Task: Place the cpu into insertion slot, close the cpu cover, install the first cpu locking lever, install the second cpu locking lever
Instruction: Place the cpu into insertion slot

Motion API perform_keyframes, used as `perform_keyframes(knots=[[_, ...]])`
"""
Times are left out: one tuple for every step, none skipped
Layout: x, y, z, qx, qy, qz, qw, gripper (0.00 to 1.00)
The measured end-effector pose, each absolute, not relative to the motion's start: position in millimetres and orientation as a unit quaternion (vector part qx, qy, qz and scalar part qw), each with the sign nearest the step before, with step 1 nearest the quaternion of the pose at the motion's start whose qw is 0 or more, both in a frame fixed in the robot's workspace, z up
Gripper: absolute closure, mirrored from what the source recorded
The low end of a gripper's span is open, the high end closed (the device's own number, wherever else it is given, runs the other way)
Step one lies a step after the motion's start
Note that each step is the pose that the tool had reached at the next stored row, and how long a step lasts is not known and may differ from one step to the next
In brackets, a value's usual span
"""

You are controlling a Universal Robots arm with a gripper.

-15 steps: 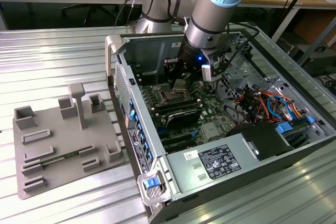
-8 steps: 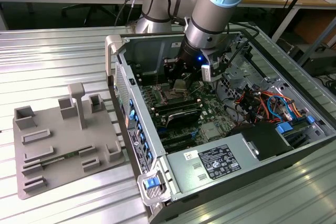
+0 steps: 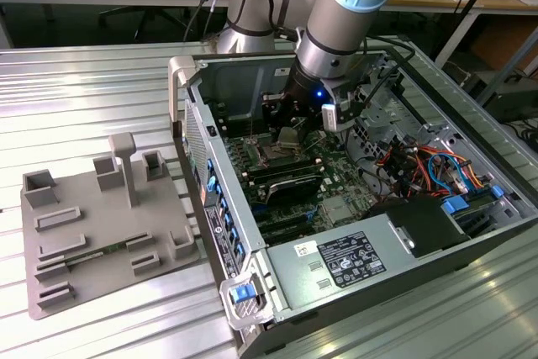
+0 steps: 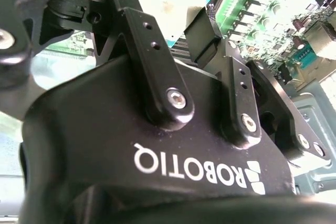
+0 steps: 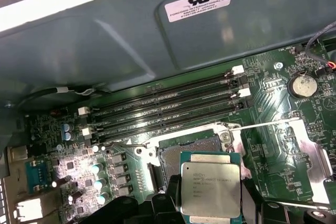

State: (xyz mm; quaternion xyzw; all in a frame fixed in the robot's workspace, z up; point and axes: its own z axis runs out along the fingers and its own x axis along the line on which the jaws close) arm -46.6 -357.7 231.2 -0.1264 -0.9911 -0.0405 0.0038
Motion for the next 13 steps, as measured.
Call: perform_keyframes(knots=[[-46.6, -357.7, 231.1, -0.128, -0.991, -0.040, 0.004, 0.45], [-46.6, -357.7, 231.1, -0.129, -0.991, -0.040, 0.004, 0.45], [-46.6, -357.6, 231.0, -0.130, -0.991, -0.040, 0.004, 0.45], [-46.6, -357.7, 230.9, -0.132, -0.990, -0.040, 0.004, 0.45], [-46.6, -357.7, 230.9, -0.132, -0.990, -0.040, 0.004, 0.45], [-46.6, -357.6, 230.8, -0.133, -0.990, -0.040, 0.003, 0.45], [-46.6, -357.7, 230.8, -0.134, -0.990, -0.040, 0.003, 0.45], [-46.6, -357.7, 230.7, -0.136, -0.990, -0.040, 0.003, 0.45], [-46.6, -357.6, 230.6, -0.137, -0.990, -0.040, 0.003, 0.45], [-46.6, -357.6, 230.5, -0.138, -0.990, -0.040, 0.003, 0.45], [-46.6, -357.6, 230.5, -0.139, -0.989, -0.040, 0.003, 0.45], [-46.6, -357.7, 230.4, -0.141, -0.989, -0.040, 0.003, 0.45], [-46.6, -357.7, 230.4, -0.142, -0.989, -0.040, 0.003, 0.45]])
